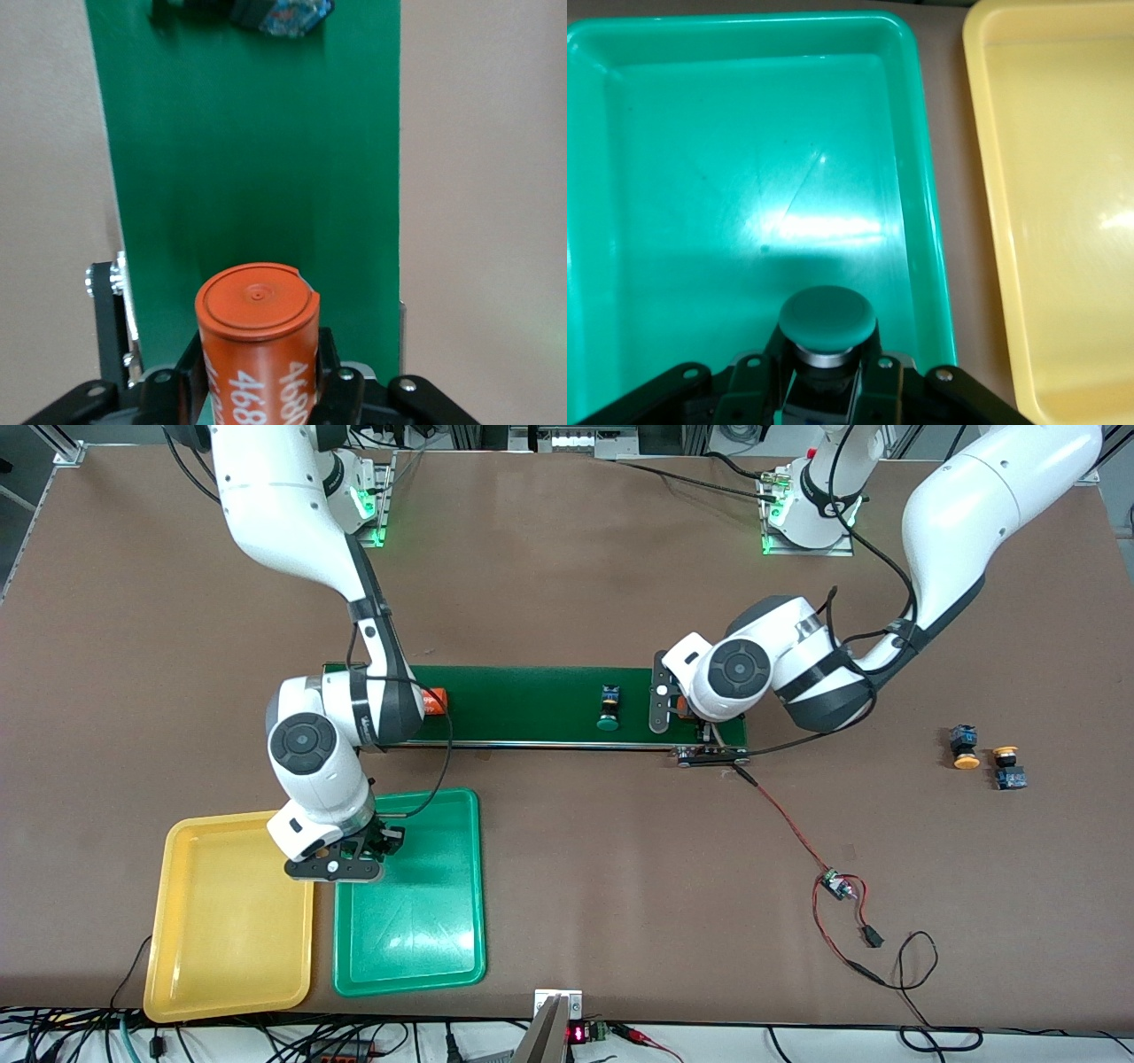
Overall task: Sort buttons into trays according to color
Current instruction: 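Carry the green button into the green tray and open the right gripper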
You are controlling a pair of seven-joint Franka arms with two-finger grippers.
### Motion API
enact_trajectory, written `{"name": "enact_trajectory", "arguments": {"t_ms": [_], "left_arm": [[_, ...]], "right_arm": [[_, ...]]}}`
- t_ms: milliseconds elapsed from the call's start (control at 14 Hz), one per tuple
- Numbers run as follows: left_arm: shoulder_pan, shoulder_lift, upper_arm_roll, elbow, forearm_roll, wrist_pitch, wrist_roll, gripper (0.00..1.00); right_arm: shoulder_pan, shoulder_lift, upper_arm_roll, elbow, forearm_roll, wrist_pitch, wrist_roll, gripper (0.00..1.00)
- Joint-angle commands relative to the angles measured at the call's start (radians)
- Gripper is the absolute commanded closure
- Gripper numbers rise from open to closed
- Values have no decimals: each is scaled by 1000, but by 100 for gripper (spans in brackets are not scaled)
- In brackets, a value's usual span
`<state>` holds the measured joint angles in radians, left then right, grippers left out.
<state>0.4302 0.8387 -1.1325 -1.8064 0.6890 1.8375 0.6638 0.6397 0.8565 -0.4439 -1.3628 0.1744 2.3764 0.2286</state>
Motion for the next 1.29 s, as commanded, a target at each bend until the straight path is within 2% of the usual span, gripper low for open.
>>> {"name": "enact_trajectory", "arguments": {"t_ms": [0,286,357,429,714,1000,1214], "left_arm": [[-11,-6,-6,-22,55,8,-56,1],[34,-27,-29,1,53,-38,-55,0],[60,-27,-44,19,53,-47,-65,0],[83,-26,-46,50,49,-55,-69,0],[160,-21,-30,150,40,-107,-116,0],[300,-18,-27,188,40,-118,-329,0],[375,-20,38,191,52,-116,-472,0]], "right_arm": [[-37,68,34,44,16,102,-80,100],[-80,104,79,44,16,164,-149,99],[-80,102,80,42,17,168,-144,73],[-77,99,80,42,26,168,-143,1],[-61,69,80,40,71,126,-143,0],[-28,-45,79,36,116,-99,-99,0],[35,-120,77,34,116,-268,47,0]]}}
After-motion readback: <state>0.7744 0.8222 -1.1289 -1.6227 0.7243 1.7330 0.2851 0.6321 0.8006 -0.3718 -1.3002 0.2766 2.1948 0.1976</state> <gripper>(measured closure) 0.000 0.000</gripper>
